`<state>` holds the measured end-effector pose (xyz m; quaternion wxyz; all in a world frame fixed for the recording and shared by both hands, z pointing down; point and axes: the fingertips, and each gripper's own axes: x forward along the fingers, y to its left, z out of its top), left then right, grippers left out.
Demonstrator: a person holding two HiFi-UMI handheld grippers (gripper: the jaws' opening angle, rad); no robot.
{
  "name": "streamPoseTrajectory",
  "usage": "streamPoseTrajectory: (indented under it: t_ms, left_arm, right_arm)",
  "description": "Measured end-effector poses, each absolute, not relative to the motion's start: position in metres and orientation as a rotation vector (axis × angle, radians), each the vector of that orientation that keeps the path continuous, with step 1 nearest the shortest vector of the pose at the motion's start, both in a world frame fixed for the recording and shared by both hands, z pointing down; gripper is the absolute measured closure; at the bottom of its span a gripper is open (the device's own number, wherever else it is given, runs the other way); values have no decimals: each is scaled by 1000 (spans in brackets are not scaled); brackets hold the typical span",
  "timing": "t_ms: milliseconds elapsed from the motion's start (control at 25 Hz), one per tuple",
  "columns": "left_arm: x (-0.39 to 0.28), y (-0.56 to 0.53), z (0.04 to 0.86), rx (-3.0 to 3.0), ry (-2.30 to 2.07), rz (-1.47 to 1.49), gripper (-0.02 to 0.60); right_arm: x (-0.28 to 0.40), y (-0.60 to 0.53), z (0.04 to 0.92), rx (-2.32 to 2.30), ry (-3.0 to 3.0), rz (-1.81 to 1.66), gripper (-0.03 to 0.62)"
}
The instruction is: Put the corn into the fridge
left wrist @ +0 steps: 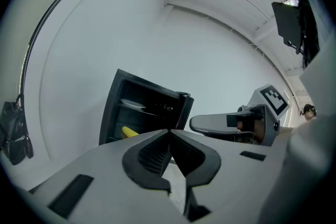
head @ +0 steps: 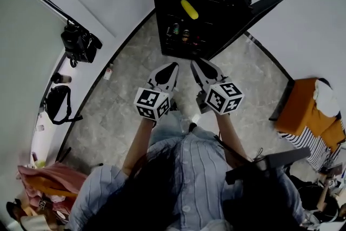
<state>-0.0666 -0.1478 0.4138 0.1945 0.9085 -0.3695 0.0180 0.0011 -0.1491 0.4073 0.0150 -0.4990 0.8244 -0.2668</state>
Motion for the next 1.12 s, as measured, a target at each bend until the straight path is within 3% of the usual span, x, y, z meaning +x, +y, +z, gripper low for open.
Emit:
streamPoseTrajectory:
  t_ms: [1120]
  left_arm:
    - [-9, 6, 385, 2469, -1267, 14, 566]
  right_arm:
    - [56, 5, 383, -1270, 2745, -730, 534]
